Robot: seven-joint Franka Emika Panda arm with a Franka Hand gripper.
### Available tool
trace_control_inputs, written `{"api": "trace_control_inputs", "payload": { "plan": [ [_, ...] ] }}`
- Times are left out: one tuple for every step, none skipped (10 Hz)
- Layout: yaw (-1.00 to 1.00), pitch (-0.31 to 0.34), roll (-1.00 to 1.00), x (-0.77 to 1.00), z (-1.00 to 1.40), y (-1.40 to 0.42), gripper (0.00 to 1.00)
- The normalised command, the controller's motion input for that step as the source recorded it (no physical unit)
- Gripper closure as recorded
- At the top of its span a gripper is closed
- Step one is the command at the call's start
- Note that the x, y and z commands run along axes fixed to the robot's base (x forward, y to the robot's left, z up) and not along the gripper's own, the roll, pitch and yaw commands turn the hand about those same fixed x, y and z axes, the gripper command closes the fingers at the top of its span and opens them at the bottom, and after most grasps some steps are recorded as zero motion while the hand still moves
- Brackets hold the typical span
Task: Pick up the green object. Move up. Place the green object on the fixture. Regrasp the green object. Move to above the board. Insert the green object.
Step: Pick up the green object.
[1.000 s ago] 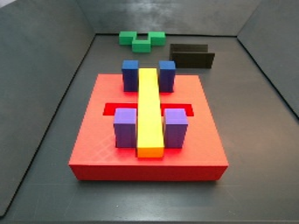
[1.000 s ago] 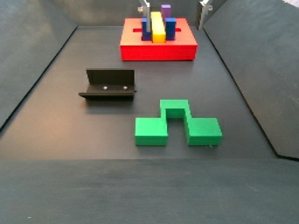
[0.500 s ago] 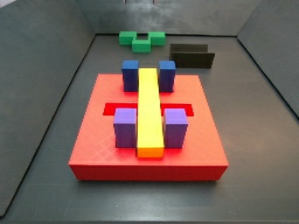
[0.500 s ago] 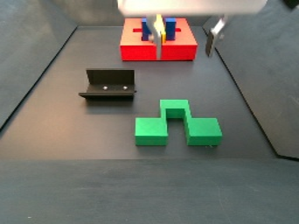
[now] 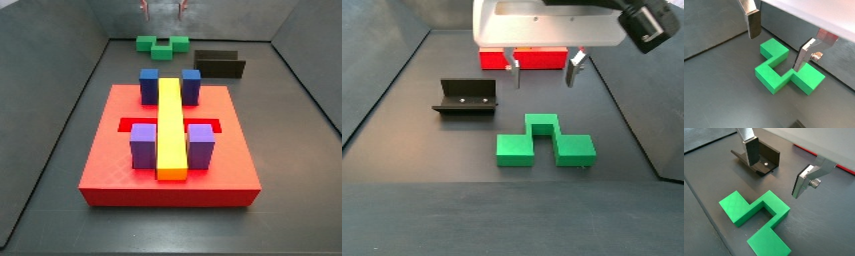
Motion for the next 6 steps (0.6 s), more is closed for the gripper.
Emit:
{"api": "trace_control_inputs", "payload": {
  "plan": [
    [-0.19,0.017,0.13,0.04,-0.21,0.0,0.0],
    [-0.26,0.017,0.05,0.0,-0.2,0.0,0.0],
    [-0.27,0.0,0.01,0.0,-0.22,0.0,0.0],
    [-0.26,0.0,0.01,0.0,-0.23,0.0,0.0],
    [-0.25,0.0,0.0,0.0,-0.27,0.0,0.0],
    [-0.19,-0.019,0.0,-0.06,-0.35,0.0,0.0]
  ]
}}
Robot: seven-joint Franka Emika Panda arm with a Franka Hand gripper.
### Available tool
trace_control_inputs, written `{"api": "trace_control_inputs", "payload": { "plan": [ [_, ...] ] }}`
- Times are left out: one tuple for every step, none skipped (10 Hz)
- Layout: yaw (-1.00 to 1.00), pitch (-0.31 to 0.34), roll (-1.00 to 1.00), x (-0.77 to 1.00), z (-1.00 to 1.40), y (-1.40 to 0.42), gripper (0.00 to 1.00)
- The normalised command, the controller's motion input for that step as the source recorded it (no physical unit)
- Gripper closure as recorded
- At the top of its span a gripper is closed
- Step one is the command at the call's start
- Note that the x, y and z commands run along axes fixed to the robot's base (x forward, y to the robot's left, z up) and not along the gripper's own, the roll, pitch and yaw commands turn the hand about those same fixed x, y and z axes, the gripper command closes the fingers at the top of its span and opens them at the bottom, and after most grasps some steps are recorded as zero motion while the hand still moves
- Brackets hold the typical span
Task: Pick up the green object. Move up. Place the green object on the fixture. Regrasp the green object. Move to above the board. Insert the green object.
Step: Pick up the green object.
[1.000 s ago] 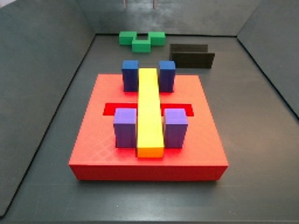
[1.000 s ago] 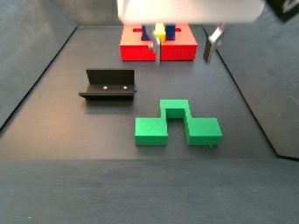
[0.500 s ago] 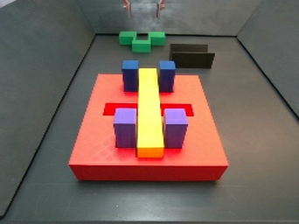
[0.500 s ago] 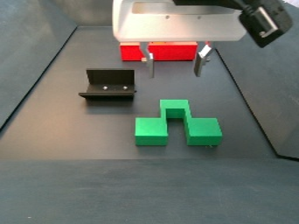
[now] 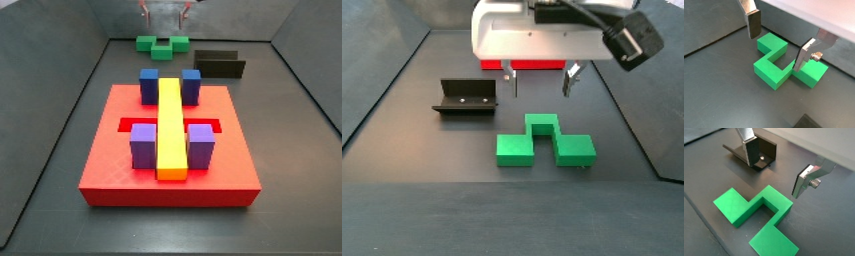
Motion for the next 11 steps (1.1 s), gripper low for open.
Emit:
{"api": "trace_control_inputs", "payload": {
  "plan": [
    [-0.13,-0.019,-0.02,-0.02,-0.29,0.01,0.0],
    [-0.03,-0.043,-0.08,-0.02,-0.26,0.05,0.0],
    [0.13,-0.109,-0.14,0.0,-0.37,0.07,0.0],
    [0.32,-0.134,-0.22,0.0,-0.34,0.07,0.0],
    [0.32,-0.117,-0.23,0.0,-0.29,0.01,0.0],
    [0.2,-0.104,-0.21,-0.05,-0.26,0.0,0.0],
    [0.12,-0.089,-0.15,-0.03,-0.26,0.0,0.0],
    [0.0,-0.07,-0.07,-0.05,-0.29,0.0,0.0],
    [-0.01,-0.023,-0.01,-0.03,-0.27,0.0,0.0],
    [-0.04,0.0,0.0,-0.01,-0.19,0.0,0.0],
    [-0.1,0.0,0.0,0.0,-0.09,0.0,0.0]
  ]
}}
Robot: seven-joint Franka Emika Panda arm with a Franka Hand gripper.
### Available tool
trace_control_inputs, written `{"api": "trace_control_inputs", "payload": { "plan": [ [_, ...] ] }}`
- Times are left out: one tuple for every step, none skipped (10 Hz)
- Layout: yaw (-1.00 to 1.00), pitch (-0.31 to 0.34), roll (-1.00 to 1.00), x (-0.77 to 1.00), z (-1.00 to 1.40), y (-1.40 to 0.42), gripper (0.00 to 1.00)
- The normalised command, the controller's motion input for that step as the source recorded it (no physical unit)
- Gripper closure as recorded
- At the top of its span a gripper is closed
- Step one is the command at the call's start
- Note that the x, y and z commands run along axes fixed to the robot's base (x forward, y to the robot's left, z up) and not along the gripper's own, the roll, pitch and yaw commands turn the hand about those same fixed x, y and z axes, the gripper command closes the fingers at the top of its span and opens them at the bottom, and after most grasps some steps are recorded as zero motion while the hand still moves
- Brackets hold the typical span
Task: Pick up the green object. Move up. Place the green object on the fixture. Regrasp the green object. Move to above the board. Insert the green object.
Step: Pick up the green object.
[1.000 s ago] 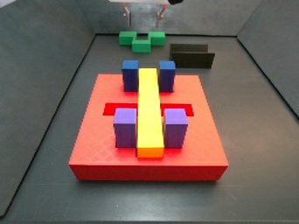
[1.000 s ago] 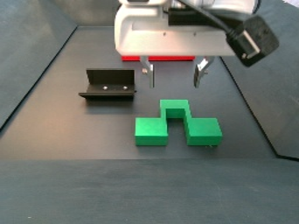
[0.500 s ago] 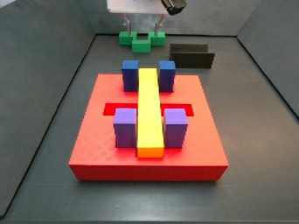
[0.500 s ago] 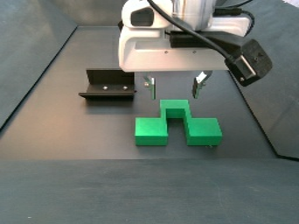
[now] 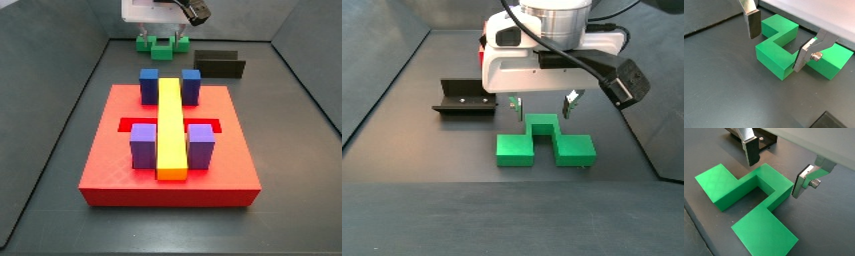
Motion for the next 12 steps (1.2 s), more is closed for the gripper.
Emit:
{"api": "trace_control_inputs", "payload": {
  "plan": [
    [-0.15,0.0,0.0,0.0,-0.07,0.0,0.0],
    [-0.17,0.016,0.0,0.0,-0.09,0.0,0.0],
    [-0.22,0.037,0.0,0.02,-0.11,0.0,0.0],
    [-0.23,0.049,0.0,0.04,-0.09,0.0,0.0],
    [-0.17,0.017,0.0,0.0,-0.06,0.0,0.0],
    [-0.03,0.0,0.0,0.01,-0.09,0.0,0.0],
    [0.0,-0.037,0.0,0.05,-0.22,0.02,0.0],
    [0.02,-0.063,-0.01,0.05,-0.25,0.06,0.0],
    [0.02,-0.067,-0.03,0.05,-0.25,0.05,0.0],
    [0.01,-0.05,-0.02,0.05,-0.21,0.03,0.0],
    [0.0,-0.014,-0.01,0.0,-0.09,0.0,0.0],
    [0.0,0.0,0.0,0.0,0.0,0.0,0.0]
  ]
}}
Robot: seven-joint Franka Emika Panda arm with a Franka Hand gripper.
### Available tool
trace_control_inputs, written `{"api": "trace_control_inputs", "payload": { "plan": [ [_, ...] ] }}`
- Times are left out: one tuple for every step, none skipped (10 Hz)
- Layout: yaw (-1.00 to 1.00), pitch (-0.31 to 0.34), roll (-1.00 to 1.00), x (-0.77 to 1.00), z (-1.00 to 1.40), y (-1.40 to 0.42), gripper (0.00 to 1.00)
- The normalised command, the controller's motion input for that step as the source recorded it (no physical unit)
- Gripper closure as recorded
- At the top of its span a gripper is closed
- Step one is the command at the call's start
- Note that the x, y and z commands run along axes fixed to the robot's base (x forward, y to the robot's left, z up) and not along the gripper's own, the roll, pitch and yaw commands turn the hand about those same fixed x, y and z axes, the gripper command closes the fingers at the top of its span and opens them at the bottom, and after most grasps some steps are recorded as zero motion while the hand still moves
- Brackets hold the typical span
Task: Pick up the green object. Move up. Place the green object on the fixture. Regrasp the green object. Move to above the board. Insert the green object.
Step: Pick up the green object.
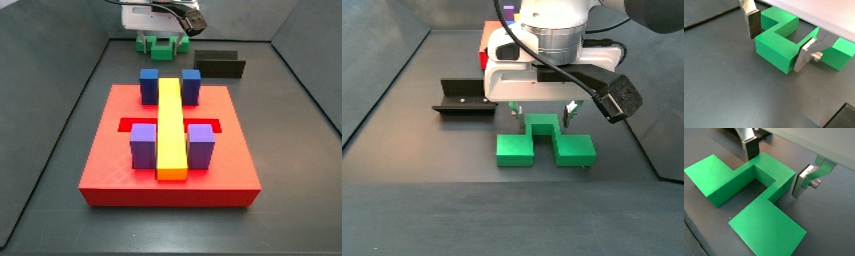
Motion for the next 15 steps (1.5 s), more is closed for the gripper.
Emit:
{"api": "trace_control_inputs", "payload": {
  "plan": [
    [0.0,0.0,0.0,0.0,0.0,0.0,1.0],
    [0.0,0.0,0.0,0.0,0.0,0.0,1.0],
    [0.0,0.0,0.0,0.0,0.0,0.0,1.0],
    [0.0,0.0,0.0,0.0,0.0,0.0,1.0],
    [0.0,0.0,0.0,0.0,0.0,0.0,1.0],
    [0.0,0.0,0.0,0.0,0.0,0.0,1.0],
    [0.0,0.0,0.0,0.0,0.0,0.0,1.0],
    [0.0,0.0,0.0,0.0,0.0,0.0,1.0],
    [0.0,0.0,0.0,0.0,0.0,0.0,1.0],
    [0.0,0.0,0.0,0.0,0.0,0.0,1.0],
    [0.0,0.0,0.0,0.0,0.0,0.0,1.0],
    [0.0,0.0,0.0,0.0,0.0,0.0,1.0],
    [0.0,0.0,0.0,0.0,0.0,0.0,1.0],
    [0.0,0.0,0.0,0.0,0.0,0.0,1.0],
    [0.0,0.0,0.0,0.0,0.0,0.0,1.0]
  ]
}}
